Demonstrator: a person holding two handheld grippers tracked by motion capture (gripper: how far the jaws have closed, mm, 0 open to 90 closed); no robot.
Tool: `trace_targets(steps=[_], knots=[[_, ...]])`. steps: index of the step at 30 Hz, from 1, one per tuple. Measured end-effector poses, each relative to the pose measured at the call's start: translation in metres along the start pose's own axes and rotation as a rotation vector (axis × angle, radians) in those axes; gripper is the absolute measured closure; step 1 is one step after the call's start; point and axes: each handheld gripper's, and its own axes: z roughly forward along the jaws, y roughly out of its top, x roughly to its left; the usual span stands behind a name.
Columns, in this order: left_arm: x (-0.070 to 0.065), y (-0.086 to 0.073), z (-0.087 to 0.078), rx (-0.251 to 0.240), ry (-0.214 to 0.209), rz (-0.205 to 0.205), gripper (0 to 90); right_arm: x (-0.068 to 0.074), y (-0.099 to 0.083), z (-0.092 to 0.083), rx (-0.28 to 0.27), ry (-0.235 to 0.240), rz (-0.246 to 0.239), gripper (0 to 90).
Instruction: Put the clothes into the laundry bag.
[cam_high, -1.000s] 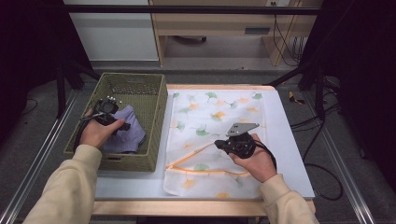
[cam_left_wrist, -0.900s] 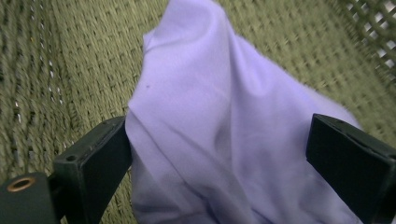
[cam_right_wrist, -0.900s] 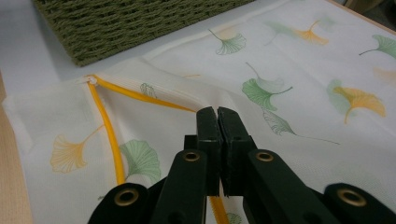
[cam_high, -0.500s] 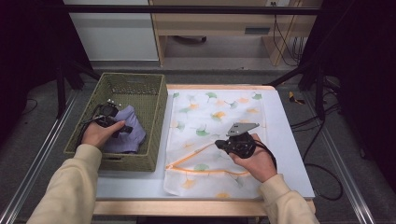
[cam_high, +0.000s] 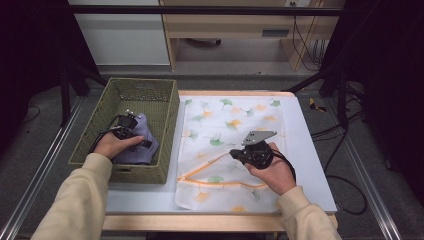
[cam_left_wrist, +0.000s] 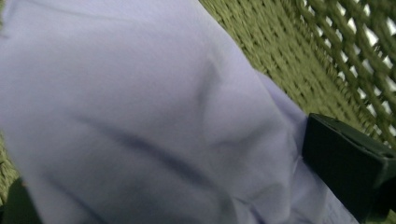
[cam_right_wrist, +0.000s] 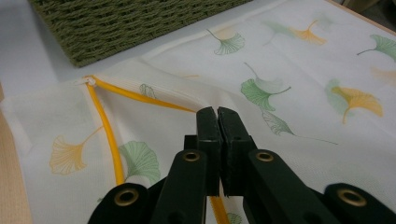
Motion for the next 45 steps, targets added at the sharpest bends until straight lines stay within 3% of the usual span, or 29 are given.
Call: trace_targets(steps=[3, 9, 12, 14, 16, 20, 26, 27, 36, 45], knots=[[0.000, 0.000, 0.003, 0.009, 0.004, -0.011, 12.5, 0.000, 0.001, 0.000, -0.001, -0.001, 0.002, 88.6], [-0.001, -0.001, 0.010, 0.064, 0.043, 0.028, 27.6, 0.001, 0.003, 0.000, 0.000, -0.003, 0.001, 88.6], [-0.002, -0.001, 0.011, 0.066, 0.043, 0.046, 38.5, 0.001, 0.004, 0.001, -0.001, -0.003, -0.004, 88.6], [-0.003, -0.001, 0.009, 0.065, 0.051, 0.087, 49.6, 0.002, 0.004, 0.000, 0.001, -0.003, -0.006, 88.6], [-0.003, 0.000, 0.008, 0.064, 0.050, 0.091, 60.8, 0.002, 0.004, -0.001, 0.000, -0.004, -0.004, 88.6], [-0.005, 0.001, 0.002, 0.054, 0.061, 0.090, 73.1, 0.003, 0.003, -0.003, 0.000, -0.007, -0.003, 88.6], [-0.007, 0.003, -0.010, -0.015, 0.094, 0.104, 77.1, 0.003, 0.003, -0.003, 0.001, -0.007, -0.008, 88.6], [-0.008, 0.003, -0.015, -0.062, 0.107, 0.107, 77.3, 0.002, 0.003, -0.003, 0.001, -0.008, -0.004, 88.7], [-0.014, 0.001, -0.043, -0.215, 0.152, 0.094, 78.0, 0.000, 0.001, -0.002, 0.010, -0.003, 0.001, 88.7], [-0.019, -0.001, -0.051, -0.250, 0.157, 0.110, 78.0, 0.000, -0.002, -0.001, 0.018, 0.000, 0.007, 88.7]])
